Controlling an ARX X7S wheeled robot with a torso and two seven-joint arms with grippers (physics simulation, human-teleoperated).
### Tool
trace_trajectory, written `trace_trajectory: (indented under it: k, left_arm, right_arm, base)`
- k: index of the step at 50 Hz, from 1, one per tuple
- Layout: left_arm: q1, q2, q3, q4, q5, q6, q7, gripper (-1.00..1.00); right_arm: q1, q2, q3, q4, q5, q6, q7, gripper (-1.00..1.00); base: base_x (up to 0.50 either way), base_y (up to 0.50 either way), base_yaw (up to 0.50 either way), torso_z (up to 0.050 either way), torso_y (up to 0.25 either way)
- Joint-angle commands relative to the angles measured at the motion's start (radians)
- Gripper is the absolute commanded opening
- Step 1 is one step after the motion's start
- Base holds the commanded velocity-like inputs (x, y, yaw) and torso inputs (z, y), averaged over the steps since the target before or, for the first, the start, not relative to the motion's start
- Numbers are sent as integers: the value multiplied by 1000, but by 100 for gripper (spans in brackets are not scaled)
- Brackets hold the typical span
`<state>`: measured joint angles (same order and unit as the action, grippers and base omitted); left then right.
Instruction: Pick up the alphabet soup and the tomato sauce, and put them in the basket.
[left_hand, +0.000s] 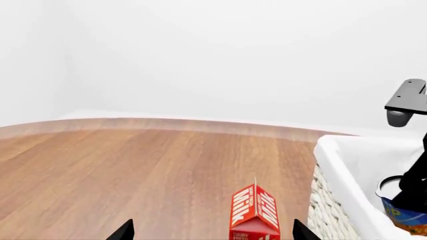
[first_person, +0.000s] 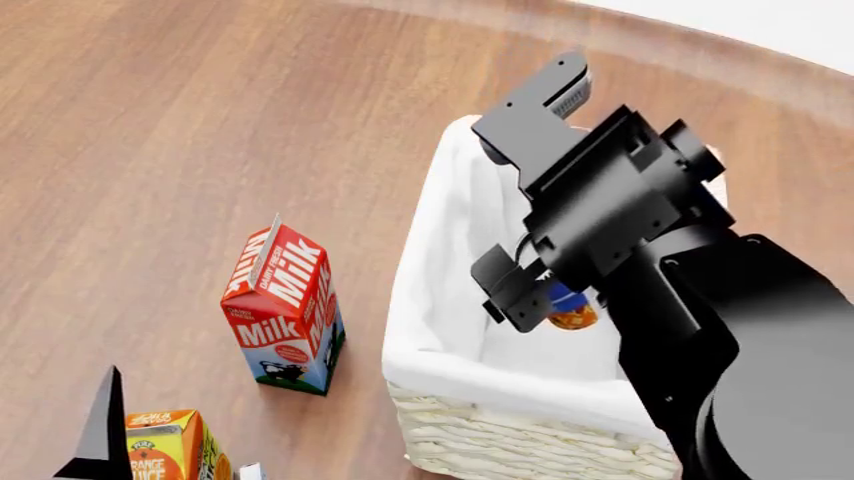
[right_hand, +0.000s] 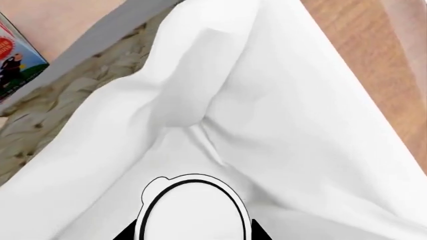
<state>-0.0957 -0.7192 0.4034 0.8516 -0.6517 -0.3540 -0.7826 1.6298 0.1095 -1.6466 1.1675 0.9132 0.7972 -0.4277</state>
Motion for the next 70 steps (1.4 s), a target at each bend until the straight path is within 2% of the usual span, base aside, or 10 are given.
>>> trace_trajectory:
  k: [1,19,20,31,47,59,70]
  left_arm:
    - [-6,24,-14,-35,13,59,45,100]
    - [-7,20,-15,-33,7,62,42,100]
    - [-6,20,-14,-37,10,66,45,100]
    - [-8,19,-12,-37,8,65,44,100]
    - [-12,19,-5,-37,9,63,44,100]
    - [-14,20,4,-27,13,63,44,100]
    - [-10,11,3,1,13,61,33,100]
  right_arm:
    - [-11,-51,31,58,-39,-63,-52,-100]
    - [-14,-78,25,106,-71,-86,-74,-100]
    - [-16,-73,22,93,-72,-80,-73,100]
    - [-14,-77,29,105,-81,-77,-75,100]
    - [-16,-15,55,-21,-57,-24,-13,100]
    - [47,238,180,-501,99,145,219,100]
    - [110,414,296,-772,238,247,369,100]
  base:
    - [0,0,0,0,0]
    - [0,0,0,1,1]
    - [0,0,0,0,0]
    - [0,0,0,0,0]
    - [0,0,0,0,0]
    - [0,0,0,0,0]
    - [0,0,0,0,1]
